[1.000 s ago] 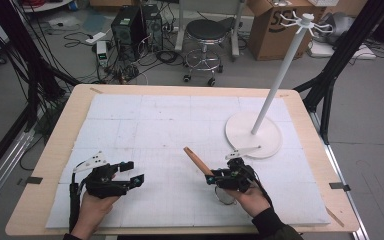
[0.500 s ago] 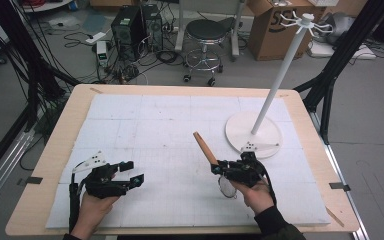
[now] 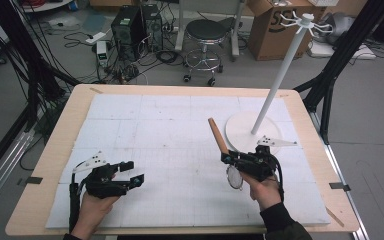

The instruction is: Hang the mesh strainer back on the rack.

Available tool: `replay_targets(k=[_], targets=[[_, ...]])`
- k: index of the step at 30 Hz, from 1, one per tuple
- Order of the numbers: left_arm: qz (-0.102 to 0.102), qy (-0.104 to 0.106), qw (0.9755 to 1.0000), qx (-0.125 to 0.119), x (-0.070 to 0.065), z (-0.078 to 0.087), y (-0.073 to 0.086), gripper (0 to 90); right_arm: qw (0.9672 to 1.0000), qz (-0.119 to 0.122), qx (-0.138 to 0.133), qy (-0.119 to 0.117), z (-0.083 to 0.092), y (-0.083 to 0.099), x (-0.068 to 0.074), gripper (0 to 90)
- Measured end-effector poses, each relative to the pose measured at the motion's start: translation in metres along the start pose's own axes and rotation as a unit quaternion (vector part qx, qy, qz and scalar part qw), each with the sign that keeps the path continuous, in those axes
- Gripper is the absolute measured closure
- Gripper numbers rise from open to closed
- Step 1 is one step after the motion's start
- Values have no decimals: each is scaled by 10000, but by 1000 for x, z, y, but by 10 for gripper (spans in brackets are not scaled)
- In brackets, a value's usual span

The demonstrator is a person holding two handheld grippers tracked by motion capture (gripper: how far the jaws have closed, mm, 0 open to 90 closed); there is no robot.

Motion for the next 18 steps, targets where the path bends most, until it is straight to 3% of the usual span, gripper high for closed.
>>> replay_targets(k=[7,12,18], targets=[[3,2,10000,0,0,0,0,234,9988,-115,-466,77,19,-11,-3,693],[-8,-3,10000,2,0,0,0,234,9963,-130,-810,273,30,-18,-6,693],[2,1,10000,-4,0,0,0,234,9939,-219,-1018,373,40,-23,-11,693]])
Point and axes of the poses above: each handheld gripper's, and its own axes: z roughly backward along the jaws, y roughly out of its underside, x roughly to its left, the point moved 6 cm from there along -z, roughly forward along the jaws, and after that the axes turned 12 degrees about x, right-handed, at the moved point
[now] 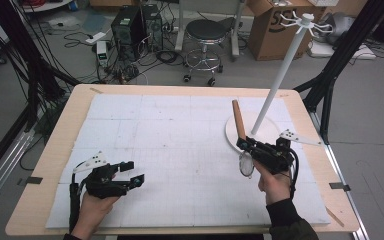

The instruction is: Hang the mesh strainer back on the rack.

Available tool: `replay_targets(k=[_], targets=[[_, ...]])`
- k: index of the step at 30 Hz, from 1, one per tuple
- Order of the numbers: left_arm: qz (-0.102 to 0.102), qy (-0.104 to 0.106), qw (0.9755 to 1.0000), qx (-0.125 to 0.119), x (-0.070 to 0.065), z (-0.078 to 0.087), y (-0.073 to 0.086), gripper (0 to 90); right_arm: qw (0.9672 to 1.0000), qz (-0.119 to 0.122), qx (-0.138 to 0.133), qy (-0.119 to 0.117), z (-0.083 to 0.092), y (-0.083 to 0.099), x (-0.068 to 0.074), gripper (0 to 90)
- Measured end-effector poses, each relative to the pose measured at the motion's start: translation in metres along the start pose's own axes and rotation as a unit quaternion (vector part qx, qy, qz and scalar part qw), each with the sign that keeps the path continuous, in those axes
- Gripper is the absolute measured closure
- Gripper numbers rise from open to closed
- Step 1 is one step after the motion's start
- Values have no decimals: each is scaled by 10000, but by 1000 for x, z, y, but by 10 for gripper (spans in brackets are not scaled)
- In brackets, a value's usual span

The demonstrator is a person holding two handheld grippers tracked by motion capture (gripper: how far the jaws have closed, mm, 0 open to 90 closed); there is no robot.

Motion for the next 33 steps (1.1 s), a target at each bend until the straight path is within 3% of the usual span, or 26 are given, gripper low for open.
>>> replay_targets(k=[15,33], targets=[[-7,0,10000,6,0,0,0,235,9974,-84,-648,306,23,-22,-5,693],[-10,-15,10000,30,0,-1,1,235,9903,-201,-1287,476,47,-46,-11,692]])
Point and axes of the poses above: each handheld gripper's, and its own axes: z roughly backward along the jaws, y roughly out of its underside, x roughly to its left, the point moved 6 cm from there along -z, roughly forward along the jaws, and after that the axes turned 12 degrees about x, right-handed, at the moved point
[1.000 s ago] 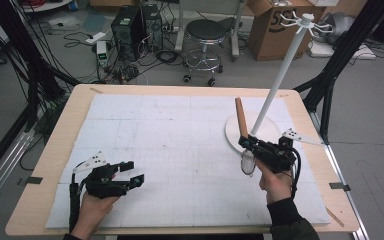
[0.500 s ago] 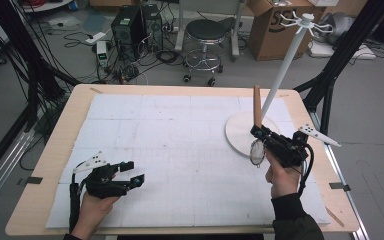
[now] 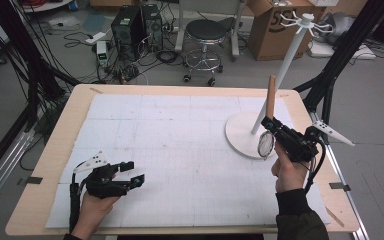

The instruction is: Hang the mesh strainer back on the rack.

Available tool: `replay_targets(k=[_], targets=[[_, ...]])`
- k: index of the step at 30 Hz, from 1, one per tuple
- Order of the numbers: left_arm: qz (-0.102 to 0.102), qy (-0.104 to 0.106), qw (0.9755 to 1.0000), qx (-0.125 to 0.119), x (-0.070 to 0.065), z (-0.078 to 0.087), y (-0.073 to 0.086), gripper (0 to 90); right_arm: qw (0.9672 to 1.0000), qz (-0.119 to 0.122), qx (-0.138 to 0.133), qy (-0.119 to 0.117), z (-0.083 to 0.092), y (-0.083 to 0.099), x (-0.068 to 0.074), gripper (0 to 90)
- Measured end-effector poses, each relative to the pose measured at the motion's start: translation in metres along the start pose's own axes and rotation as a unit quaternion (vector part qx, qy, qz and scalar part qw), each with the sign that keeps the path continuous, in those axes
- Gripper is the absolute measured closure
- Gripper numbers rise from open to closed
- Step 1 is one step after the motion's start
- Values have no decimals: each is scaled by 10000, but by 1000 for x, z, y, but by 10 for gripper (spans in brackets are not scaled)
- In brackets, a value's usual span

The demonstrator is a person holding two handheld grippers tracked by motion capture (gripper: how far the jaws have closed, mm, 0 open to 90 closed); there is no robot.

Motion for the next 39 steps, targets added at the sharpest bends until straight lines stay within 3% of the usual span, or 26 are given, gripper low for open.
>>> replay_targets(k=[14,25,39], targets=[[1,-8,10000,5,0,0,0,237,9984,-6,-556,123,15,-32,1,693],[-6,-8,10000,37,0,-1,1,237,9963,-44,-838,175,24,-43,-1,693],[-4,-7,10000,21,0,-2,1,237,9923,151,-1188,327,35,-69,7,693]])
Point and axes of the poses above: each handheld gripper's, and its own axes: z roughly backward along the jaws, y roughly out of its underside, x roughly to its left, the point moved 6 cm from there along -z, roughly forward along the jaws, and after that the axes turned 12 degrees about x, right-handed, at the moved point
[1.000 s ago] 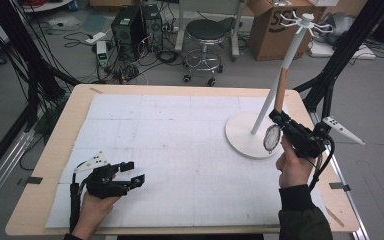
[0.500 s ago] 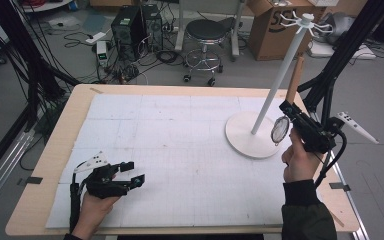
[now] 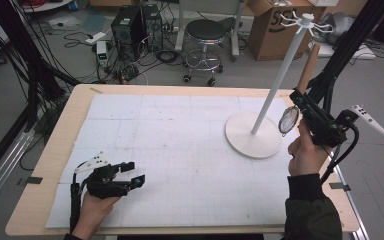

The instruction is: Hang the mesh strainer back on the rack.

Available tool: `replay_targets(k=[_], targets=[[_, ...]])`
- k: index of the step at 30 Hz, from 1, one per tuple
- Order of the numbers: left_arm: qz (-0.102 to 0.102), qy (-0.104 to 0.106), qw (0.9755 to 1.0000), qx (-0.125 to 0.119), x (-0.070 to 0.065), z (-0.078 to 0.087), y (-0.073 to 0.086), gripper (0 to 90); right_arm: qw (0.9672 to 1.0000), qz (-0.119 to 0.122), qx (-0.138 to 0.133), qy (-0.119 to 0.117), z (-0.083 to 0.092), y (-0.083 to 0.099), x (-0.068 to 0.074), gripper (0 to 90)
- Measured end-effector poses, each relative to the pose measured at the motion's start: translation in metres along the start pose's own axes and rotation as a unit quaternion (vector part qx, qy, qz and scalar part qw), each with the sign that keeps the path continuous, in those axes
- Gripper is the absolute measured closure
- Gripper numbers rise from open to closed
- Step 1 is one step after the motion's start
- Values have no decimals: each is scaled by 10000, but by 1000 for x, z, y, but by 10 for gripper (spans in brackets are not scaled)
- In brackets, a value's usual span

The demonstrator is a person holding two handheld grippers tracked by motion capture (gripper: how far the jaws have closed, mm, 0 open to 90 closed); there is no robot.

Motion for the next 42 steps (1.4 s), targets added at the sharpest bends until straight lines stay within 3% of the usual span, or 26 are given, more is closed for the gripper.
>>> replay_targets(k=[15,28,34,42], targets=[[-21,19,10000,23,-2,-2,0,238,9998,141,-116,56,-5,-22,9,693],[-2,41,10000,-4,-3,-2,0,238,9997,130,-62,193,-11,-27,6,693],[-26,31,10000,9,-2,-1,0,238,9994,130,-210,227,-5,-31,5,693],[-21,26,10000,17,-3,-2,0,238,9995,123,-121,269,-8,-30,2,693]])
Point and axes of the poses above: each handheld gripper's, and its own axes: z roughly backward along the jaws, y roughly out of its underside, x roughly to its left, the point moved 6 cm from there along -z, roughly forward along the jaws, and after that the axes turned 12 degrees about x, right-handed, at the moved point
